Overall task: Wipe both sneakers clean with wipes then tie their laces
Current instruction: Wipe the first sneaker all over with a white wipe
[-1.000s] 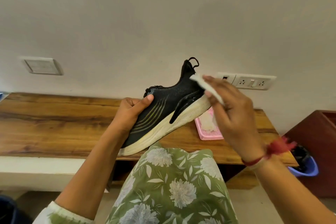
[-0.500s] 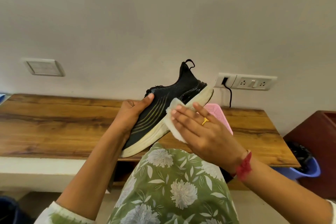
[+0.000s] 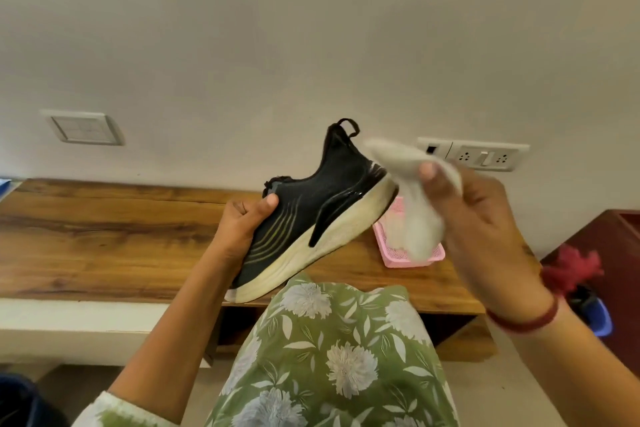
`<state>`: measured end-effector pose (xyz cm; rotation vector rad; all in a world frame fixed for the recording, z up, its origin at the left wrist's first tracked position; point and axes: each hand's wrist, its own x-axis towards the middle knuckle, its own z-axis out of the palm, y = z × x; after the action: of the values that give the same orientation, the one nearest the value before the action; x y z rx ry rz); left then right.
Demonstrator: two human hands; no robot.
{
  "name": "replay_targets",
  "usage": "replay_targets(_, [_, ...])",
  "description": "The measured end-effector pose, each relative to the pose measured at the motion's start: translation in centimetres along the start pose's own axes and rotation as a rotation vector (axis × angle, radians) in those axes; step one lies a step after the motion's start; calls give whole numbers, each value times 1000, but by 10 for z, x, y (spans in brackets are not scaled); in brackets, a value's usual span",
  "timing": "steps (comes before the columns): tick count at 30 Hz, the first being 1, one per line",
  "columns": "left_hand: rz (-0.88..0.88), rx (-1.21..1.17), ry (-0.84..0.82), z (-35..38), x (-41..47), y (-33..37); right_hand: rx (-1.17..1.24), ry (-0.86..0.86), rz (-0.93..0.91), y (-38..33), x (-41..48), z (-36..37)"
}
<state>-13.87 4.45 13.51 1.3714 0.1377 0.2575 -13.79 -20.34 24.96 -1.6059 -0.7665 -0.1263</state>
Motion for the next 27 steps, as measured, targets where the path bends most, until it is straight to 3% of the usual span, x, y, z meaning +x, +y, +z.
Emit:
replay_targets(3, [20, -47, -9, -5, -1, -8, 304, 170, 301, 5, 24, -19])
replay_targets(6, [28, -74, -45, -7, -2, -10, 369, 115, 523, 18, 30, -15])
replay_targets(8, [37, -88, -58, -10, 0, -12, 343, 36, 556, 23, 27, -7])
replay_targets(14, [34, -58, -54, -10, 1, -12, 240, 16, 379, 17, 22, 8])
replay_targets(19, [24, -58, -26, -3, 0, -5, -524, -100, -207, 26, -3, 19])
replay_targets(23, [24, -62, -50, 0, -2, -2, -360, 33, -64, 34, 5, 8])
replay_targets(27, [33, -73, -50, 1, -3, 1, -544, -19, -294, 33, -11, 18])
